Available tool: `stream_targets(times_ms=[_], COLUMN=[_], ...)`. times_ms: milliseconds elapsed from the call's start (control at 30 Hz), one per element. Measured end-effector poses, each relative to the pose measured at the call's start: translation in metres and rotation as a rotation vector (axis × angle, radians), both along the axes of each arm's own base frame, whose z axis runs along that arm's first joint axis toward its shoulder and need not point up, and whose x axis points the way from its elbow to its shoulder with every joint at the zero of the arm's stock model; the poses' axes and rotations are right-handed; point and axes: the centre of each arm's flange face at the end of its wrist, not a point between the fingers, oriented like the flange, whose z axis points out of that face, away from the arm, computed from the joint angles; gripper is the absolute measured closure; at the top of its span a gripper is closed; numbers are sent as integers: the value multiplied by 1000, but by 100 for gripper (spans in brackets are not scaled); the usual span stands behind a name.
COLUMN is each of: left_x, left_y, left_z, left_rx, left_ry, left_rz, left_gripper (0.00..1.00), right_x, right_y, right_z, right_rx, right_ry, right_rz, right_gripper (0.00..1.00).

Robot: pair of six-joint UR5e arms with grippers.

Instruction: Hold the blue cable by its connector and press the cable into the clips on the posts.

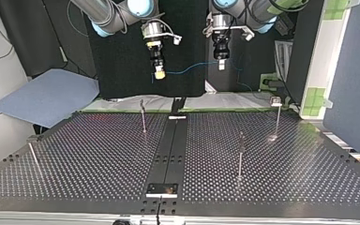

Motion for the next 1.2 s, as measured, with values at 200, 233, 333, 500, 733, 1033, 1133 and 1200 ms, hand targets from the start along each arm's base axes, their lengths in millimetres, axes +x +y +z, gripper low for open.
stream_targets(times_ms=[200, 233, 333, 500, 733, 1033, 1133, 1200], left_x=[0, 0, 0, -1, -8, -10, -10, -10], left_y=[0, 0, 1, 9, 15, 16, 16, 16], left_z=[0, 0, -1, -14, -40, -46, -46, -46], left_rx=[0, 0, 3, 44, 91, 100, 100, 100], left_ry=[0, 0, 3, 54, 129, 145, 145, 145], left_rz=[0, 0, 2, 25, 29, 30, 30, 30], left_gripper=[100, 100, 100, 100, 100, 100, 100, 100], right_x=[0, 0, 0, -3, -12, -14, -14, -14], right_y=[0, 0, 0, -1, 4, 6, 6, 6], right_z=[0, 0, 0, -8, -38, -44, -44, -44], right_rx=[0, 0, 0, 16, 86, 105, 105, 105], right_ry=[0, 0, 0, 21, 97, 115, 116, 116], right_rz=[0, 0, 0, -8, -13, -13, -14, -13], right_gripper=[100, 100, 100, 100, 100, 100, 100, 100])
